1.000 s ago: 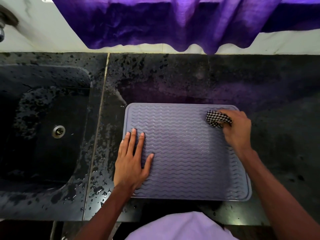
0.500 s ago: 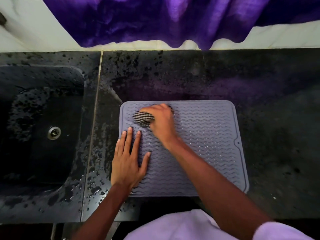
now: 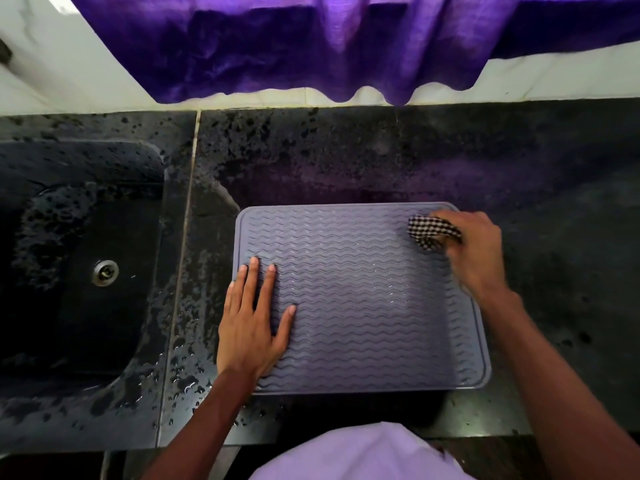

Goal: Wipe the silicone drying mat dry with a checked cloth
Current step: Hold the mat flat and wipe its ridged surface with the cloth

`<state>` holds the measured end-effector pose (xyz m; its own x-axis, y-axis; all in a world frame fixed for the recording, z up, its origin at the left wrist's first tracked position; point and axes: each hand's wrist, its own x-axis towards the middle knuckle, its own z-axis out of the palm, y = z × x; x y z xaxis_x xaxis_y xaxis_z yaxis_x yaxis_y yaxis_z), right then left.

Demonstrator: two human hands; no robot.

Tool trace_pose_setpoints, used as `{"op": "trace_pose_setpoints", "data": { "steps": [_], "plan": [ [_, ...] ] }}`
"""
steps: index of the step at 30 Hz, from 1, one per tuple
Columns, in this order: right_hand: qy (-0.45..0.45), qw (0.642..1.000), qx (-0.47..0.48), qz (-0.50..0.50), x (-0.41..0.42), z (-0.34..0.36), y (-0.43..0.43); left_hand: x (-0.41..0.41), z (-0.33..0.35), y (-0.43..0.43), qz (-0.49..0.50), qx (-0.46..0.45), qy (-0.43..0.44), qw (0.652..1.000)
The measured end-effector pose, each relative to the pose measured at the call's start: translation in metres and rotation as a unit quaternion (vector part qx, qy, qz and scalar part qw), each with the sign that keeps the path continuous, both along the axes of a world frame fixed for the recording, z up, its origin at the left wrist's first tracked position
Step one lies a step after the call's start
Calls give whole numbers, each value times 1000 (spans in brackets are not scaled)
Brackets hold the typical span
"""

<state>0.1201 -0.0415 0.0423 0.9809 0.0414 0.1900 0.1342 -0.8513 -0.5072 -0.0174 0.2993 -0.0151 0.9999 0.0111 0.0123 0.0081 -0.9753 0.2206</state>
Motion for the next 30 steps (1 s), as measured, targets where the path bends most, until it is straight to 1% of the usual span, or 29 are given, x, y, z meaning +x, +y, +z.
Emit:
{"op": "trace_pose_setpoints", "data": {
  "steps": [3,5,10,13,16,20,24,27,30],
  "plan": [
    [25,999,5,-43,-8,-20,-6,0,0,1,0,0,0,1000],
    [25,998,25,-44,-9,-29,3,-1,0,0,1,-3,-2,1000],
    [27,999,39,14,-3,-29,56,0,0,0,1,-2,-3,1000],
    [15,997,71,36,-6,-31,92,0,1,0,1,-2,-1,1000],
    [31,994,89,55,-8,-32,127,1,2,-1,2,-1,-1,1000],
    [53,990,94,94,-12,-29,184,1,3,-2,4,3,5,1000],
    [68,984,79,141,-11,-24,237,0,3,-2,18,-6,8,1000],
    [83,977,85,176,-2,-19,256,-1,5,-3,44,-31,10,999],
    [83,970,150,170,3,-8,246,-1,9,-4,48,-52,-1,997]
  ]
}}
